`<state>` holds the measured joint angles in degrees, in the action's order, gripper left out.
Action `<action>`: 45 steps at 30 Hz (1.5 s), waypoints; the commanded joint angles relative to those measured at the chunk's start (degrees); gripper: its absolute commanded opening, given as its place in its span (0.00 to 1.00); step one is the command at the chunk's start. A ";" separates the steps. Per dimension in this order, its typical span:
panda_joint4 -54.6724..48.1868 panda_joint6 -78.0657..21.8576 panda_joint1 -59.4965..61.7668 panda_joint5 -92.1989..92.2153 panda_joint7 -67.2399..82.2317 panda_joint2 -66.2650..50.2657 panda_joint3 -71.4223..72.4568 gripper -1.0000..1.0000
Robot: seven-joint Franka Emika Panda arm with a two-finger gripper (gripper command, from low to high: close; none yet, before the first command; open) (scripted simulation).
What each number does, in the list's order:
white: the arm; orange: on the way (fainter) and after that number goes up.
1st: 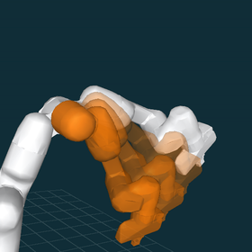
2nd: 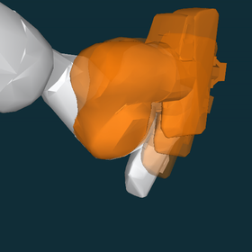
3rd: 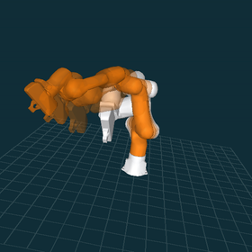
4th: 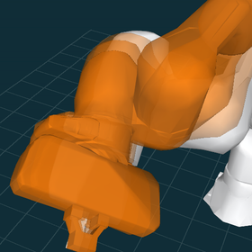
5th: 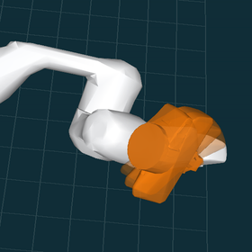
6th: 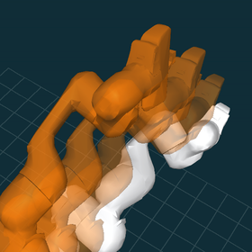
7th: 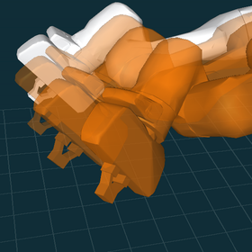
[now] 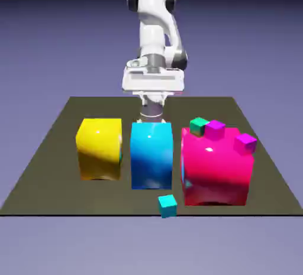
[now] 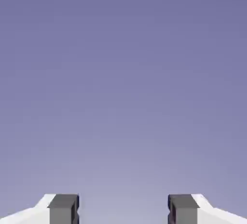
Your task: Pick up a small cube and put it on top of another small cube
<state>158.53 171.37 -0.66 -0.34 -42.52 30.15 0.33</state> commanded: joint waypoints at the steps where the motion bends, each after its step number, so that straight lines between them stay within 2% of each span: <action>1: -2.05 -2.19 0.02 -0.28 -0.05 -2.08 0.27 0.50; 38: -77.83 -83.02 0.78 -10.70 -1.85 -78.91 10.41 0.50; 40: -79.27 -84.56 0.80 -10.90 -1.88 -80.37 10.61 0.50; 45: -70.24 -75.21 1.77 -11.63 -2.70 -80.82 10.23 0.50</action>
<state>88.29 96.16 1.10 -11.97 -45.22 -50.66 10.56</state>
